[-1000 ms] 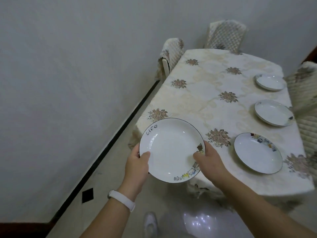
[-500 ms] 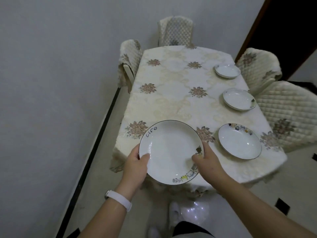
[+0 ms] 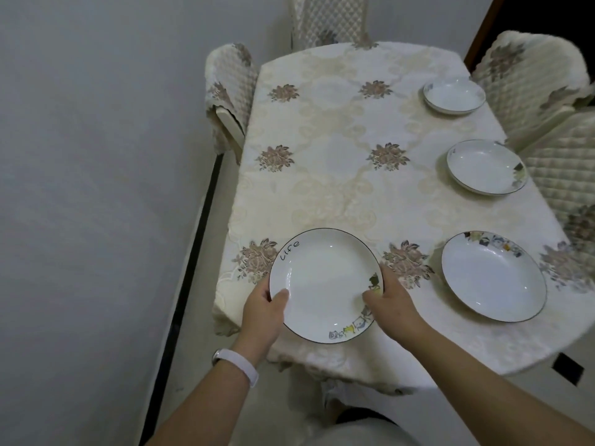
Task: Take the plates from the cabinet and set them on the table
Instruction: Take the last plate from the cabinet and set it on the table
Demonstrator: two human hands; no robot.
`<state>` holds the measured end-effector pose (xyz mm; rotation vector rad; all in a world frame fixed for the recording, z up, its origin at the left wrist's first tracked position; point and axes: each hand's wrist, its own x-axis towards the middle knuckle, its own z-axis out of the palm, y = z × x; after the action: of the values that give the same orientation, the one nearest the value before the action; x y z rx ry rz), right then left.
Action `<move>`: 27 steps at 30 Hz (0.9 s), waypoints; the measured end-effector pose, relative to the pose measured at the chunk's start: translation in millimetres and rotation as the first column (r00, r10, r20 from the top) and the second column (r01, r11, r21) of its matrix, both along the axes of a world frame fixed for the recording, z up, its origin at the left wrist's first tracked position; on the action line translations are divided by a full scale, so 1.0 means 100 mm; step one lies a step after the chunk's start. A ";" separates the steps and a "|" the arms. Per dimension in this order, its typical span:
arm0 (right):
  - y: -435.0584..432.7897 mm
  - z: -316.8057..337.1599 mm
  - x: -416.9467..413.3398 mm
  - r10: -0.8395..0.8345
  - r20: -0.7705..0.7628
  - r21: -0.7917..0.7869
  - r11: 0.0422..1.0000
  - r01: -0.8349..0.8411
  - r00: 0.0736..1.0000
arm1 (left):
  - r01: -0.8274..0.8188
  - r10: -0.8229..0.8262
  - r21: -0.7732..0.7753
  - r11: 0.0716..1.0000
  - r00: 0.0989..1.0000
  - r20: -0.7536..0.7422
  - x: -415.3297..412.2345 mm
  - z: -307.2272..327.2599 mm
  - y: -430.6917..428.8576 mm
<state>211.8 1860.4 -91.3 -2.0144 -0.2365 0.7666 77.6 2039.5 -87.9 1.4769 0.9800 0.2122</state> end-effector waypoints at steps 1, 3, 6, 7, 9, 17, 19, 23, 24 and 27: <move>0.04 -0.06 0.06 0.005 -0.008 -0.005 1.000 -0.005 1.000 | -0.009 0.009 -0.011 1.000 1.000 -0.019 0.06 -0.04 0.04; 0.12 -0.17 0.18 0.015 -0.025 -0.020 1.000 -0.015 1.000 | -0.021 0.019 -0.027 0.999 0.998 -0.054 0.18 -0.15 0.13; 0.23 -0.29 0.35 0.050 -0.030 -0.058 0.997 -0.051 0.998 | -0.039 0.034 -0.046 0.998 0.994 -0.099 0.35 -0.33 0.23; 0.26 -0.34 0.41 0.063 -0.033 -0.076 0.995 -0.065 0.997 | -0.050 0.044 -0.052 0.997 0.993 -0.114 0.40 -0.40 0.27; 0.33 -0.44 0.51 0.092 -0.038 -0.119 0.988 -0.096 0.995 | -0.058 0.049 -0.068 0.996 0.989 -0.139 0.48 -0.50 0.33; 0.57 -0.73 0.69 0.172 -0.072 -0.197 0.963 -0.183 0.983 | -0.087 0.068 -0.071 0.994 0.970 -0.231 0.59 -0.80 0.56; 0.60 -0.77 0.69 0.203 -0.067 -0.212 0.954 -0.212 0.977 | -0.068 0.054 -0.046 0.997 0.964 -0.261 0.59 -0.84 0.58; 0.62 -0.81 0.71 0.254 -0.046 -0.259 0.931 -0.257 0.966 | -0.021 0.032 0.037 0.999 0.945 -0.325 0.58 -0.90 0.61; 0.62 -0.82 0.72 0.256 -0.047 -0.263 0.929 -0.260 0.965 | 0.000 0.021 0.062 0.998 0.942 -0.335 0.59 -0.90 0.61; 0.62 -0.82 0.76 0.277 -0.047 -0.275 0.920 -0.278 0.960 | 0.056 -0.009 0.114 0.992 0.927 -0.375 0.61 -0.89 0.61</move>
<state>287.3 1922.9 -173.7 -2.2726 -0.4387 1.0328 138.5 2100.3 -177.1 1.6832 1.2649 -0.0393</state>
